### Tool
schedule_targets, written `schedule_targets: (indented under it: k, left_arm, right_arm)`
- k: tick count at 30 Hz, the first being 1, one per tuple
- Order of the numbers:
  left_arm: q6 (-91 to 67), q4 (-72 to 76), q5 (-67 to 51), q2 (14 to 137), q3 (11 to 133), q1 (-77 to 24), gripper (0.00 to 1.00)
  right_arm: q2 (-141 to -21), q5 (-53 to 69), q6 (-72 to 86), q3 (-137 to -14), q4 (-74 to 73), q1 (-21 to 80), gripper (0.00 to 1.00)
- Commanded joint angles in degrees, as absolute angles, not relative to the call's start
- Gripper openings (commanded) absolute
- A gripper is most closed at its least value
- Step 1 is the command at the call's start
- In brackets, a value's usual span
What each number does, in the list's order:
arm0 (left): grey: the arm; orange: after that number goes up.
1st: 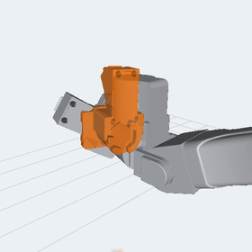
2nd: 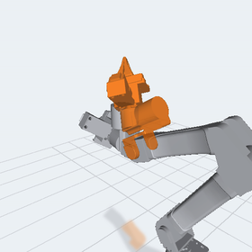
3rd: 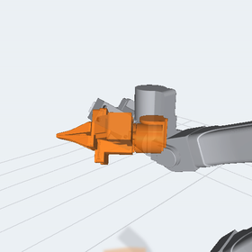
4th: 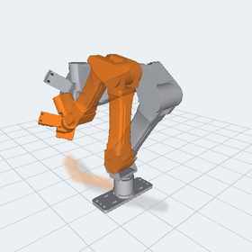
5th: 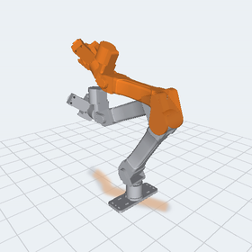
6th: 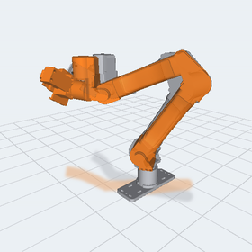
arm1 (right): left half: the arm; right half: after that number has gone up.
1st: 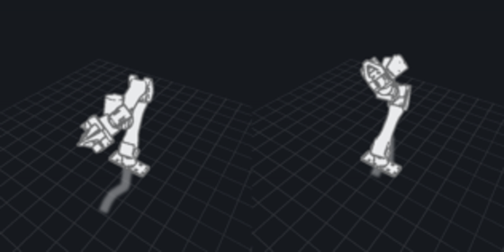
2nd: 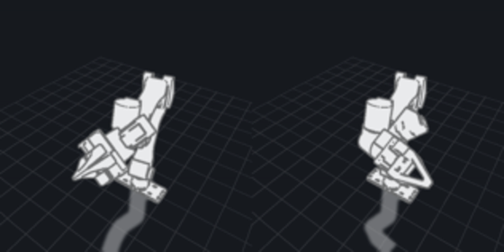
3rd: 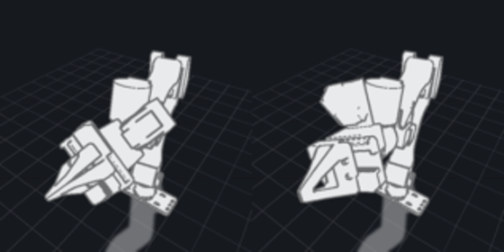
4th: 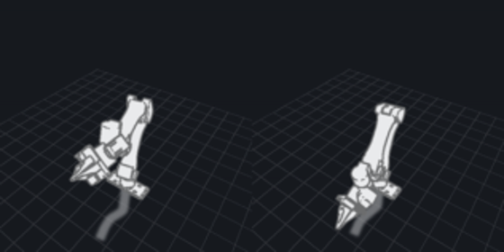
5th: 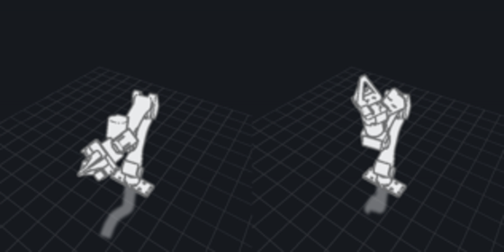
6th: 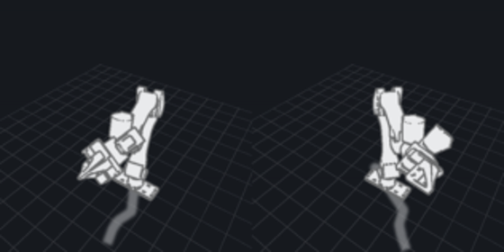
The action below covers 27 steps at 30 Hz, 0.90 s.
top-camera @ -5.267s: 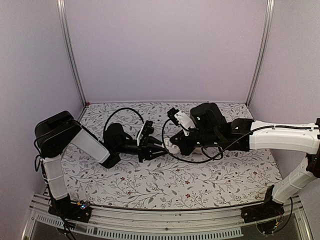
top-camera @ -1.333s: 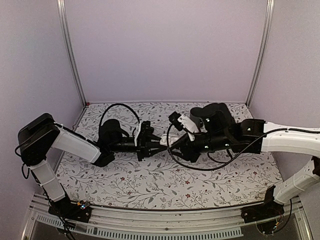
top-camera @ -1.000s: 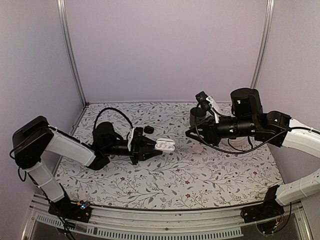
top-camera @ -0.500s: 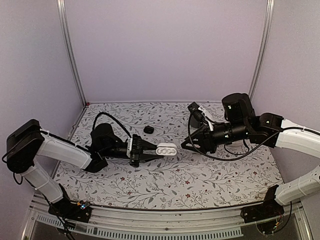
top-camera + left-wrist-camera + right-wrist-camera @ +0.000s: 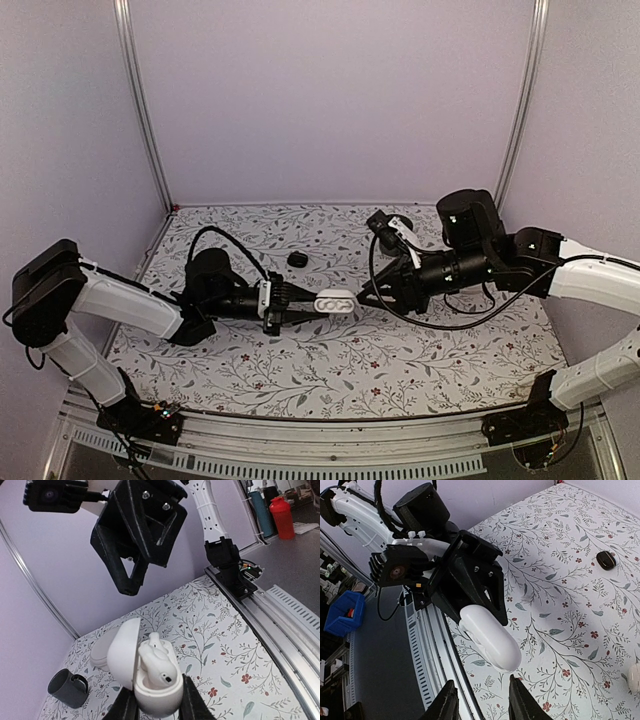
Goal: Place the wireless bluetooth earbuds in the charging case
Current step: Adjust the left earbud in the left side groove of the charging case.
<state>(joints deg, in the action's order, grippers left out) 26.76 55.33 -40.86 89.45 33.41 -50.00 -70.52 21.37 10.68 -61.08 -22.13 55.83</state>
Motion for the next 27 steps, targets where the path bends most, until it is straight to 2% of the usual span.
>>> schedule_targets:
  k: [1,16,23,27]
  left_arm:
    - [27.0,55.7,-40.3,88.2,34.1,-50.7,0.0]
    - [21.3,58.1,-42.5,89.5,35.2,-50.2,0.0]
    - [14.2,59.6,-45.7,91.6,36.6,-48.7,0.0]
    - [10.7,59.8,-46.9,92.4,37.6,-48.5,0.0]
  right_arm:
    - [-71.5,20.1,10.9,-62.7,-22.0,56.9,0.35]
    - [-73.0,20.2,11.3,-62.5,-21.3,57.9,0.32]
    - [-74.9,26.0,12.1,-62.8,-19.0,58.4,0.28]
    - [-77.3,27.0,12.2,-64.6,-18.2,58.6,0.29]
